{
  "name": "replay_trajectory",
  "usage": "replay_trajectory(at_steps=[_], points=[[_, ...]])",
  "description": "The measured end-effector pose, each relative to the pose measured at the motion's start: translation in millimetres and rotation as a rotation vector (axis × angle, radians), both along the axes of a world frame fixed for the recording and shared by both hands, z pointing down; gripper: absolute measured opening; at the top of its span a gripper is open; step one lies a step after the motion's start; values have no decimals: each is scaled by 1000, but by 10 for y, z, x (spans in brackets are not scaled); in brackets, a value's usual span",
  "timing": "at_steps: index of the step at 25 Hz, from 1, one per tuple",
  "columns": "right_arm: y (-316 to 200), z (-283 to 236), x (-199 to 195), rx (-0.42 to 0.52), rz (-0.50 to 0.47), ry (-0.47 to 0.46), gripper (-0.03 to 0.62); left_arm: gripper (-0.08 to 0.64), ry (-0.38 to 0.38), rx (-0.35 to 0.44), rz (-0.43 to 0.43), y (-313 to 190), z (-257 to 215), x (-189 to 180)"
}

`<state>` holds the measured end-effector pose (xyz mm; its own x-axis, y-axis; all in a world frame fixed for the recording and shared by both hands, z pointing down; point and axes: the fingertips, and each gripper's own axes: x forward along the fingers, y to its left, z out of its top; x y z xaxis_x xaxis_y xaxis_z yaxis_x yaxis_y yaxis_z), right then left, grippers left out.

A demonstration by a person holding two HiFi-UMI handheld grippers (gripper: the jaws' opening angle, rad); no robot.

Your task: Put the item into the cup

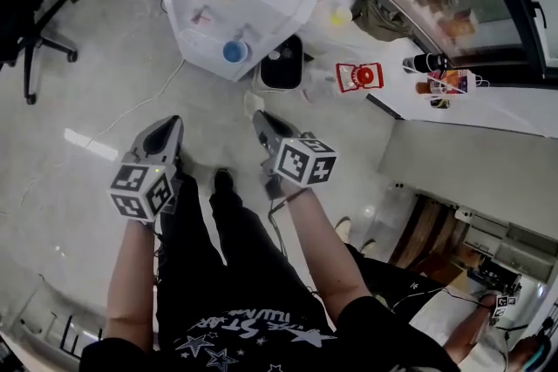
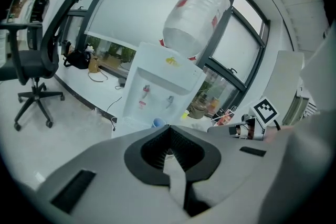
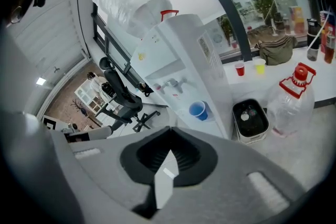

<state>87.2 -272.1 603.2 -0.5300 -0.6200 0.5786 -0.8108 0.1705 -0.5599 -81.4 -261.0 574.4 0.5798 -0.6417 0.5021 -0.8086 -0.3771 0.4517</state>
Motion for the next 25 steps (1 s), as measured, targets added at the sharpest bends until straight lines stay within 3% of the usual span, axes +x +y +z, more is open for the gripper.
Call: replay_trajectory(at_steps=[9, 18, 25], points=[[-443, 580, -37, -28, 103, 17, 0, 5, -6, -40, 81, -426, 556, -178], [-1017, 797, -162, -25, 154, 20, 1, 5, 26, -42, 176, -852, 745, -49], [-1399, 1016, -233, -43, 194, 18, 1, 5, 51, -80, 178, -1097, 925, -128]])
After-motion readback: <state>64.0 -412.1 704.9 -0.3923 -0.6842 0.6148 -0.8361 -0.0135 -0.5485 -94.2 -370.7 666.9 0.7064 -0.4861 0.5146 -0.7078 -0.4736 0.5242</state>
